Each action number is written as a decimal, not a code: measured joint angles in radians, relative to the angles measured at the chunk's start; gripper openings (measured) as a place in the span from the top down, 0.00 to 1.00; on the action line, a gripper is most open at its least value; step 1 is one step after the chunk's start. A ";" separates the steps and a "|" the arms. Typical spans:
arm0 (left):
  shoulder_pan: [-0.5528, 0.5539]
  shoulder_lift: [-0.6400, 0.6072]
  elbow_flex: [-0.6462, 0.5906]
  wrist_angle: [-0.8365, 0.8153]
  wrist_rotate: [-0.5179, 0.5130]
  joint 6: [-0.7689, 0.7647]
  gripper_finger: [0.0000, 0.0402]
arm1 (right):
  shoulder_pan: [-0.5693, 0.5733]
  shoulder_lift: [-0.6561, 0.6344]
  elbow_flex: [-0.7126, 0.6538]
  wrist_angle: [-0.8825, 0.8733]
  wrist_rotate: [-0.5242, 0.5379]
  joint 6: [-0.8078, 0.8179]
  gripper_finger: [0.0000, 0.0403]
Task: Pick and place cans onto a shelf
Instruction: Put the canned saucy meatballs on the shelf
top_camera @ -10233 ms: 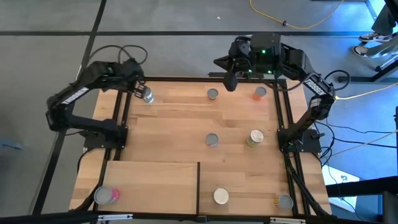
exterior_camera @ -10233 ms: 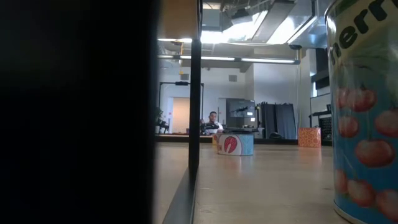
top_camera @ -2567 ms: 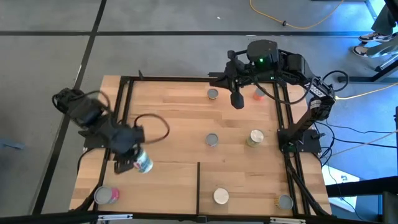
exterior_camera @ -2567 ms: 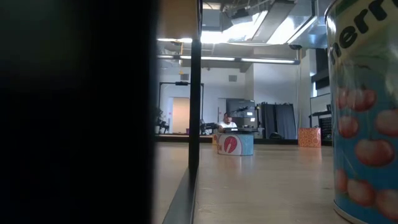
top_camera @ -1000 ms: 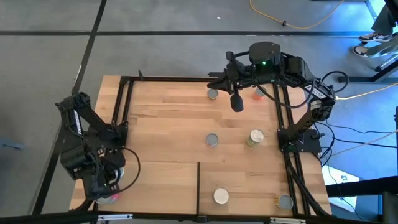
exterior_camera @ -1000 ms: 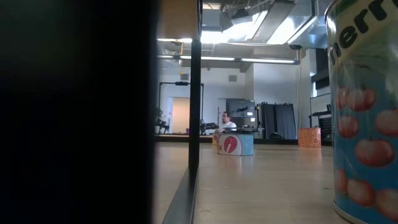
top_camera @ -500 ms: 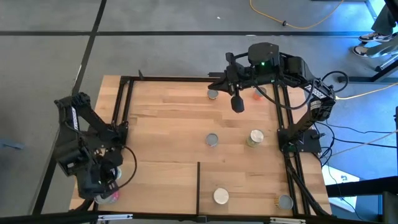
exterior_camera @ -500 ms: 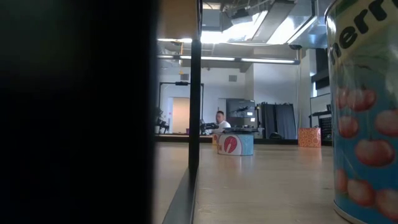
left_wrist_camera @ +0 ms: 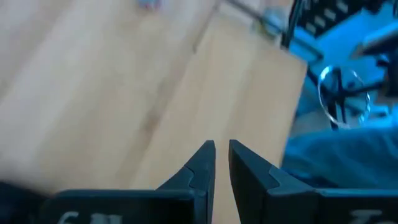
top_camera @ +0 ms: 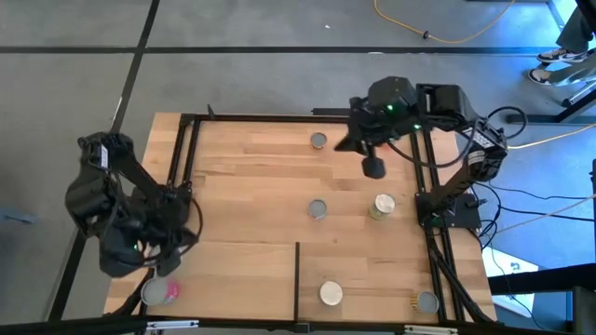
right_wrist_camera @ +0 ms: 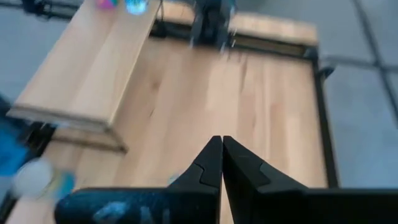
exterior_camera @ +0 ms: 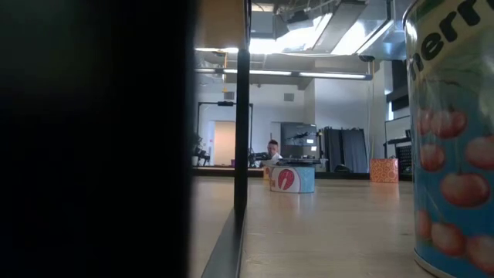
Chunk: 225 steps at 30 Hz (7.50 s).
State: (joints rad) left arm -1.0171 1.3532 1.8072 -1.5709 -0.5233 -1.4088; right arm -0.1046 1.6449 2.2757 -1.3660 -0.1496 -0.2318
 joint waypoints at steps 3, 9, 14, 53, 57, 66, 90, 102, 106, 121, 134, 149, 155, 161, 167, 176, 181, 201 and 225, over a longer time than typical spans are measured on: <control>0.043 -0.020 0.000 -0.001 -0.025 0.088 0.90 | 0.028 -0.012 0.000 -0.084 0.000 0.018 0.96; 0.162 -0.058 0.000 -0.001 -0.132 0.236 0.90 | 0.078 -0.038 0.000 -0.153 0.000 0.107 0.96; 0.248 -0.084 0.000 0.000 -0.153 0.369 0.90 | 0.116 -0.064 -0.002 -0.206 0.070 0.160 0.96; 0.441 -0.097 0.000 0.000 -0.141 0.582 0.90 | -0.241 -0.123 -0.346 -0.207 0.466 0.723 0.98; 0.441 -0.097 0.000 0.000 -0.141 0.581 0.90 | -0.325 -0.122 -0.461 -0.204 0.386 0.714 0.96; 0.441 -0.097 0.000 0.000 -0.141 0.573 0.90 | -0.469 -0.115 -0.665 -0.142 0.384 0.694 0.80; 0.588 -0.097 0.000 0.000 -0.321 0.601 0.90 | -0.715 -0.113 -1.158 0.353 0.331 0.647 0.76; 0.633 -0.097 0.000 0.000 -0.320 0.608 0.90 | -0.719 -0.109 -1.239 0.488 0.399 0.642 0.76; 0.633 -0.097 0.000 0.000 -0.320 0.608 0.90 | -0.739 -0.107 -1.239 0.485 0.401 0.646 0.76; 0.633 -0.097 0.000 0.000 -0.301 0.608 0.90 | -0.763 0.039 -1.234 0.495 0.398 0.606 0.77; 0.633 -0.097 0.000 0.000 -0.278 0.608 0.90 | -0.759 0.032 -1.232 0.509 0.407 0.475 0.98; 0.633 -0.097 0.000 0.000 -0.270 0.607 0.90 | -0.507 -0.003 -0.839 0.211 0.406 0.405 0.98; 0.633 -0.097 0.000 0.000 -0.224 0.607 0.90 | -0.344 -0.003 -0.613 0.107 0.355 0.406 0.98; 0.633 -0.097 0.000 0.000 -0.179 0.607 0.90 | -0.172 -0.002 -0.433 0.114 0.355 0.418 0.98; 0.632 -0.097 0.000 0.000 -0.134 0.608 0.90 | -0.033 0.076 -0.293 0.203 0.355 0.380 0.98; 0.633 -0.097 0.000 0.000 -0.076 0.609 0.90 | 0.081 0.319 -0.028 0.231 0.374 0.186 0.98; 0.632 -0.097 0.000 0.000 -0.035 0.688 0.90 | 0.100 0.422 0.076 0.226 0.361 0.032 0.98; 0.633 -0.096 0.000 0.004 -0.040 1.445 0.90 | 0.119 0.456 0.074 0.280 0.086 -0.489 0.98; 0.677 -0.003 0.001 0.060 -0.040 1.503 0.88 | 0.122 0.456 0.074 0.306 0.077 -0.508 0.98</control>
State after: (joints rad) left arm -0.3397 1.3503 1.8080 -1.5106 -0.5634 0.0942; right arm 0.0174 2.1010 2.3501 -1.0604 -0.0731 -0.7396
